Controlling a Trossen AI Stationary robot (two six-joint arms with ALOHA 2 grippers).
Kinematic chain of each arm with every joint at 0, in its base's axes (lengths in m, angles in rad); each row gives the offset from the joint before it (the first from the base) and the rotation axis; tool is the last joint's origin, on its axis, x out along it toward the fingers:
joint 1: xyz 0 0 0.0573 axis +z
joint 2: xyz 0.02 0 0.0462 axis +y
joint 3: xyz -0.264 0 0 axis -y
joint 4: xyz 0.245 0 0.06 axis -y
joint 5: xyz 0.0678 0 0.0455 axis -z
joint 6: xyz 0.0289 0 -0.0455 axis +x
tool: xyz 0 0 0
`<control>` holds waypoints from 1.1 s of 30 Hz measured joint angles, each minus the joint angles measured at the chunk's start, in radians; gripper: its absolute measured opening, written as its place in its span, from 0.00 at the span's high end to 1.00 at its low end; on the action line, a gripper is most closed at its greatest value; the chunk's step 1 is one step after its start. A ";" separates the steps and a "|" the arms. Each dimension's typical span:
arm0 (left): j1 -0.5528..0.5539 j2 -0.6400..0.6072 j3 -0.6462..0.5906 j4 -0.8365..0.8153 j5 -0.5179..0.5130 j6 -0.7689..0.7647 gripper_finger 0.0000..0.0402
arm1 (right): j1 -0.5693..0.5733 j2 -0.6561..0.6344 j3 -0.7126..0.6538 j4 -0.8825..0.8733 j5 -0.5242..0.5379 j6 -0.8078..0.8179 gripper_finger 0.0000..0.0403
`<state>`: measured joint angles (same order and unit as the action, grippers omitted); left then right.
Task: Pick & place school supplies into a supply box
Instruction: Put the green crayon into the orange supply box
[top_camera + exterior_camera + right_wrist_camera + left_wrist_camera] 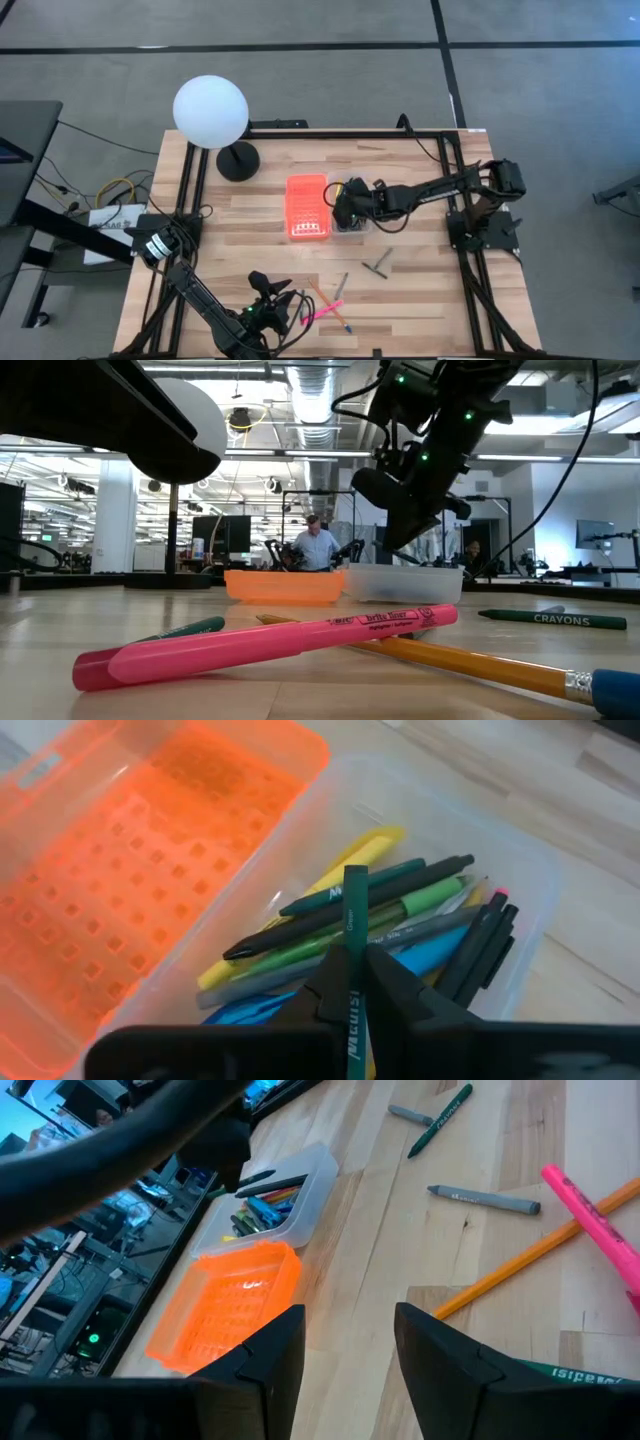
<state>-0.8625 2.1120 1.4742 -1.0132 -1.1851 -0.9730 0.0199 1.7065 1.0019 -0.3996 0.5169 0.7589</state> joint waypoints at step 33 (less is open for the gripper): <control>0.174 0.000 0.003 0.097 0.519 -0.077 0.62 | 0.316 -0.172 0.000 -0.099 0.209 -0.365 0.68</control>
<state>-0.6885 2.1120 1.4770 -0.9165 -0.6657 -1.0503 0.3361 1.5350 1.0023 -0.4988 0.7263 0.3935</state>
